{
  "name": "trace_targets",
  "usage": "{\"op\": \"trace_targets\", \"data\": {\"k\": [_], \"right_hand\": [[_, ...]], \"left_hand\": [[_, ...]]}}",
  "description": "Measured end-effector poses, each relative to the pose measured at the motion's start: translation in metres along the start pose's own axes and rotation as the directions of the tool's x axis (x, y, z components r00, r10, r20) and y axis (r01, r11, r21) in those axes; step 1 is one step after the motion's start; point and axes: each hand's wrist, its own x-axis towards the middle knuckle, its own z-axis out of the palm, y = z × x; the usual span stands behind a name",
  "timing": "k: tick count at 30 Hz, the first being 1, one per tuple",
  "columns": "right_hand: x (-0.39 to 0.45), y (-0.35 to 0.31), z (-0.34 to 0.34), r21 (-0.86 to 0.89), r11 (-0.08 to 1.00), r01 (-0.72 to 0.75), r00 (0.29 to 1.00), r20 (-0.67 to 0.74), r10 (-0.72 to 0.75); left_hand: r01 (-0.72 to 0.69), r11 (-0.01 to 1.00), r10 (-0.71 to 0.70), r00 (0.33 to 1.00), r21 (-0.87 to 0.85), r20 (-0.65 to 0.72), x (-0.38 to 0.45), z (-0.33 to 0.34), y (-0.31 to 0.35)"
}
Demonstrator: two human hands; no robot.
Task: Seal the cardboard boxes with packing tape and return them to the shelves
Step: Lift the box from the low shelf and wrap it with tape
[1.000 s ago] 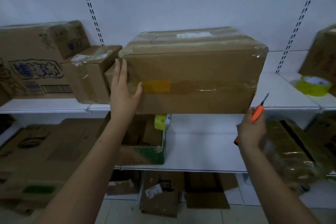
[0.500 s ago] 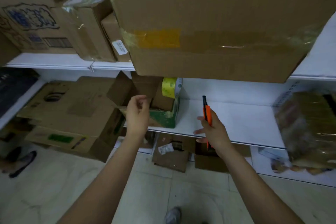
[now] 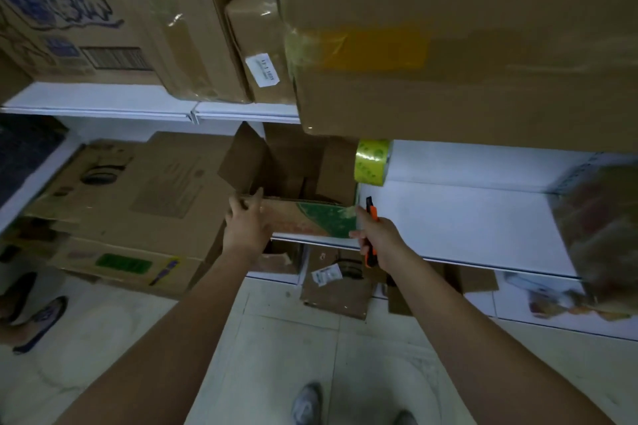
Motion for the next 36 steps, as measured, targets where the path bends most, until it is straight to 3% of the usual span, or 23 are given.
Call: {"op": "trace_targets", "data": {"k": [4, 7, 12, 18, 23, 29, 32, 34, 36], "right_hand": [[0.034, -0.002, 0.048, 0.23, 0.966, -0.122, 0.987, -0.075, 0.142], [0.054, -0.004, 0.068, 0.376, 0.916, -0.139, 0.974, -0.116, 0.195], [0.067, -0.006, 0.064, 0.394, 0.906, -0.151, 0.96, -0.161, 0.23], [0.029, 0.019, -0.01, 0.519, 0.851, -0.077, 0.949, -0.223, 0.222], [-0.002, 0.046, -0.11, 0.575, 0.818, -0.014, 0.937, -0.278, 0.211], [-0.003, 0.045, -0.217, 0.485, 0.875, 0.011, 0.899, -0.388, 0.203], [0.002, 0.035, -0.249, 0.198, 0.98, 0.013, 0.813, -0.573, 0.105], [-0.003, 0.027, -0.253, 0.015, 0.999, 0.034, 0.715, -0.699, -0.014], [-0.02, 0.018, -0.243, -0.142, 0.977, 0.16, 0.631, -0.747, -0.212]], "left_hand": [[-0.001, 1.0, 0.002, 0.998, -0.025, 0.062, 0.041, -0.002, -0.043], [-0.078, 0.991, 0.081, 0.996, -0.111, 0.023, 0.069, 0.0, -0.059], [-0.117, 0.987, 0.121, 0.992, -0.108, 0.03, 0.091, 0.004, -0.06], [-0.167, 0.975, 0.179, 0.981, -0.149, 0.069, 0.056, 0.03, -0.017], [-0.404, 0.87, 0.438, 0.896, -0.282, 0.067, 0.002, 0.05, 0.067], [-0.38, 0.876, 0.44, 0.881, -0.297, 0.173, -0.009, 0.089, 0.16], [-0.276, 0.905, 0.35, 0.915, -0.324, 0.199, -0.009, 0.097, 0.185], [-0.143, 0.911, 0.167, 0.985, -0.386, 0.03, -0.015, 0.093, 0.191], [-0.012, 0.863, -0.096, 0.977, -0.506, -0.188, -0.027, 0.079, 0.194]]}}
